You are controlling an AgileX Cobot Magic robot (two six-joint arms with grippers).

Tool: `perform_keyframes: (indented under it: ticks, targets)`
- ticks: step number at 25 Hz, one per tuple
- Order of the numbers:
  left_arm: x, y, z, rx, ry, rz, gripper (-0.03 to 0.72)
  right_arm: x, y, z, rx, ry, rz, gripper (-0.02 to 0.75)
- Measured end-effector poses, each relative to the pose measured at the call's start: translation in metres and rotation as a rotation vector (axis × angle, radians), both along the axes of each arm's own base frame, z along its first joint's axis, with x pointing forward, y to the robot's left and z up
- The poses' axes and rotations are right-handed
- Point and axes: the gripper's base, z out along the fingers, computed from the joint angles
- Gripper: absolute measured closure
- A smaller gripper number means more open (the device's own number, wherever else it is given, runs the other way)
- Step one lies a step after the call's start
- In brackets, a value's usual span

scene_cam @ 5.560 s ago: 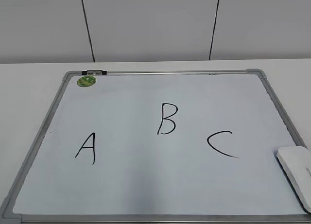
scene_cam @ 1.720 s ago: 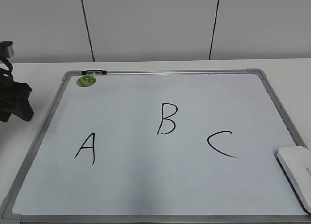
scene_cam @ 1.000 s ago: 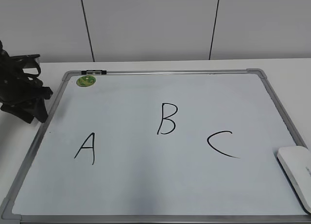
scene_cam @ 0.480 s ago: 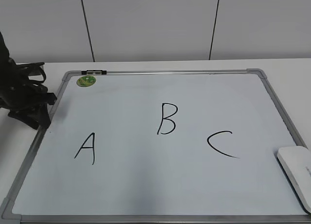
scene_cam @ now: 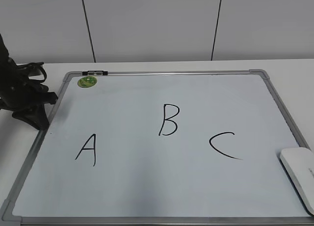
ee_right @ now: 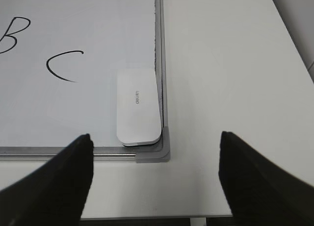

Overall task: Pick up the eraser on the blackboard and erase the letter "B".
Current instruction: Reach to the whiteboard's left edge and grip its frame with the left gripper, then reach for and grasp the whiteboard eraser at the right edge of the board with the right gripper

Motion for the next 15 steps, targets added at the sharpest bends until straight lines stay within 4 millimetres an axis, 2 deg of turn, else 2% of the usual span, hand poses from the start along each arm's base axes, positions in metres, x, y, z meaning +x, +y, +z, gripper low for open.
perform_keyframes:
  ticks: [9, 12, 15]
  targets:
    - [0.000, 0.000, 0.000, -0.002, 0.002, 0.000, 0.652, -0.001, 0.000, 0.002, 0.000, -0.009, 0.000, 0.147]
    - [0.000, 0.000, 0.000, -0.002, 0.002, 0.000, 0.652, 0.000, 0.000, 0.023, 0.000, -0.020, 0.000, 0.147]
    - [0.000, 0.000, 0.000, -0.002, 0.002, 0.000, 0.652, 0.016, 0.001, 0.043, 0.006, 0.001, 0.007, 0.147]
